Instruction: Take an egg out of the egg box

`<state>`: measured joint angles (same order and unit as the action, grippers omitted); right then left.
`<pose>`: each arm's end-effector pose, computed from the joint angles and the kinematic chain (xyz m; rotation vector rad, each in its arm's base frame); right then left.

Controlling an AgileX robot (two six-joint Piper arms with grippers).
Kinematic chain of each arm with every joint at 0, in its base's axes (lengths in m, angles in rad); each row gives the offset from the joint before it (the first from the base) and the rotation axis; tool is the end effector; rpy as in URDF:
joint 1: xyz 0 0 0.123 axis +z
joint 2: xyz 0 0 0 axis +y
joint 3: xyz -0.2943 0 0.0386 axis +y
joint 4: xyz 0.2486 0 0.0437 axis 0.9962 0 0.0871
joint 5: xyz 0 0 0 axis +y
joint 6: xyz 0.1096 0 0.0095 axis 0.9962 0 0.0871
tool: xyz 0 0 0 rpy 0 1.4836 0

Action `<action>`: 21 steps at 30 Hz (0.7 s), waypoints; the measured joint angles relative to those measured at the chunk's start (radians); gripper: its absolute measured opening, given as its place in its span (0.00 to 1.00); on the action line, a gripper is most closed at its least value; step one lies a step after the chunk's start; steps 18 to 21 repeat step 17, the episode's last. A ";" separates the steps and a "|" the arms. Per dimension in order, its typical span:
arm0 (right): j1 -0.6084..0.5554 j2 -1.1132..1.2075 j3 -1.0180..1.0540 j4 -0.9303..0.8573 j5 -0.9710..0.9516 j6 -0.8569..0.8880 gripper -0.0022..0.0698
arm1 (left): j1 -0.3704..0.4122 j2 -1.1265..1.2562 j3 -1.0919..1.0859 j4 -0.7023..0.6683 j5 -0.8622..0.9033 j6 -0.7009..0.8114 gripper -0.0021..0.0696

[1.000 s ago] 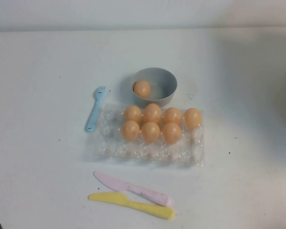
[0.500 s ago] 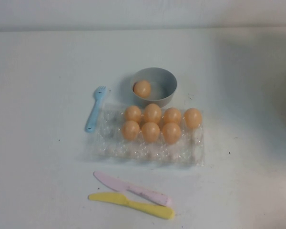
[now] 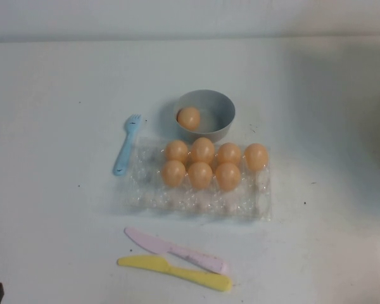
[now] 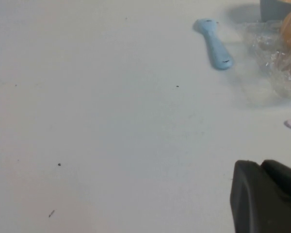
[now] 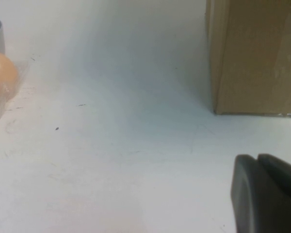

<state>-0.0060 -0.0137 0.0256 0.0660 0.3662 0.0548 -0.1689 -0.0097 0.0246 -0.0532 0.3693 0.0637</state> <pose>0.0597 0.0022 0.1668 0.0976 1.8595 0.0985 0.0585 -0.0121 0.1665 0.1840 1.8601 -0.1249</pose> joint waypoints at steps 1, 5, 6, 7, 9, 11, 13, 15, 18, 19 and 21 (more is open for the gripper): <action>0.000 0.000 0.000 0.000 0.000 0.000 0.01 | 0.008 0.000 0.000 -0.004 0.001 0.000 0.02; 0.000 0.000 0.000 0.000 0.000 0.000 0.01 | 0.041 0.000 0.000 -0.018 0.001 0.000 0.02; 0.000 0.000 0.000 0.000 0.000 0.000 0.01 | 0.049 0.000 0.000 -0.019 0.001 0.000 0.02; 0.000 0.000 0.000 0.000 0.000 0.000 0.01 | 0.054 0.000 0.000 -0.019 0.001 0.000 0.02; 0.000 0.000 0.000 0.000 0.000 0.000 0.01 | 0.063 0.000 0.000 -0.024 0.002 0.000 0.02; 0.000 0.000 0.000 0.000 0.000 0.000 0.01 | 0.065 0.000 0.000 -0.026 0.002 0.000 0.02; 0.000 0.000 0.000 0.000 0.000 0.000 0.01 | 0.065 0.000 0.000 -0.026 0.002 0.000 0.02; 0.000 0.000 0.000 0.000 0.000 0.000 0.01 | 0.065 0.000 0.000 -0.026 0.002 0.000 0.02; 0.000 0.000 0.000 0.000 0.000 0.000 0.01 | 0.065 0.000 0.000 -0.026 0.002 0.000 0.02; 0.000 0.000 0.000 0.000 0.000 0.000 0.01 | 0.065 0.000 0.000 -0.026 0.002 0.000 0.02; 0.000 0.000 0.000 0.000 0.000 0.000 0.01 | 0.065 0.000 0.000 -0.026 0.002 0.000 0.02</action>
